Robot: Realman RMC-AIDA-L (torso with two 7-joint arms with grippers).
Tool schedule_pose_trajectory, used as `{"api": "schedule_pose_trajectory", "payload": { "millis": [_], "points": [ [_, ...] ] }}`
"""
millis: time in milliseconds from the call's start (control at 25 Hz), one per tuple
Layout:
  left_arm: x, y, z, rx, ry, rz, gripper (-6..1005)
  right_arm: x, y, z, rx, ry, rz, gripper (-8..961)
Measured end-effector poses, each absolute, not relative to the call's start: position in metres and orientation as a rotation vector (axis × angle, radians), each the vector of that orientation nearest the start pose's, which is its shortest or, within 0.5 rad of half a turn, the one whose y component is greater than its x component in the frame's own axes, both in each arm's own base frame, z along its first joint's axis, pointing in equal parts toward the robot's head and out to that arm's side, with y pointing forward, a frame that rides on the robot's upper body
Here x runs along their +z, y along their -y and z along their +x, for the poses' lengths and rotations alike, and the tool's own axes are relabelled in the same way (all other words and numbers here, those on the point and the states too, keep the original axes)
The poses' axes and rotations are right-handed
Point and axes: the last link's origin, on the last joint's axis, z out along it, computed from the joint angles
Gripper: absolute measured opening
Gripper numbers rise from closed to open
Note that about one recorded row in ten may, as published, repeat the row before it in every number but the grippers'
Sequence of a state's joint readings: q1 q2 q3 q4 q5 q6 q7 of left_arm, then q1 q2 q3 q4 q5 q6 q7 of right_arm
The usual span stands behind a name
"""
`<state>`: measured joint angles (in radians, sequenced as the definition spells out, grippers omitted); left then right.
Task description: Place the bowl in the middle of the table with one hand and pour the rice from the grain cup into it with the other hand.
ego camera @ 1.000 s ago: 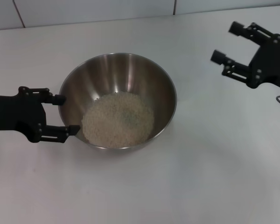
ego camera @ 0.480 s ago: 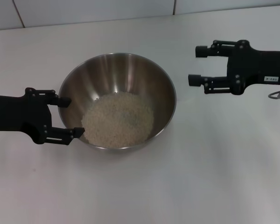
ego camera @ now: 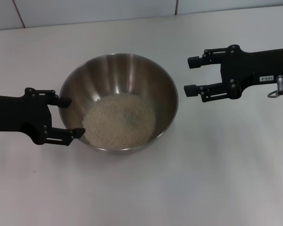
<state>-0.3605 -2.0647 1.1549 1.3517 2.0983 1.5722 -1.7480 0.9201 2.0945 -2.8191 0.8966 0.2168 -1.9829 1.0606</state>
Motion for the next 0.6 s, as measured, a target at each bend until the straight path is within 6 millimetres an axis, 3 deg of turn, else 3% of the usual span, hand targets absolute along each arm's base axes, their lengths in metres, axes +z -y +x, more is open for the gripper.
{"api": "schedule_pose_trajectory", "payload": {
  "millis": [600],
  "points": [
    [0.0316, -0.3184, -0.2107, -0.116, 0.303, -2.881, 815, 0.0521, -0.34, 0.2417, 0.528, -0.306, -2.837, 751]
  ]
}}
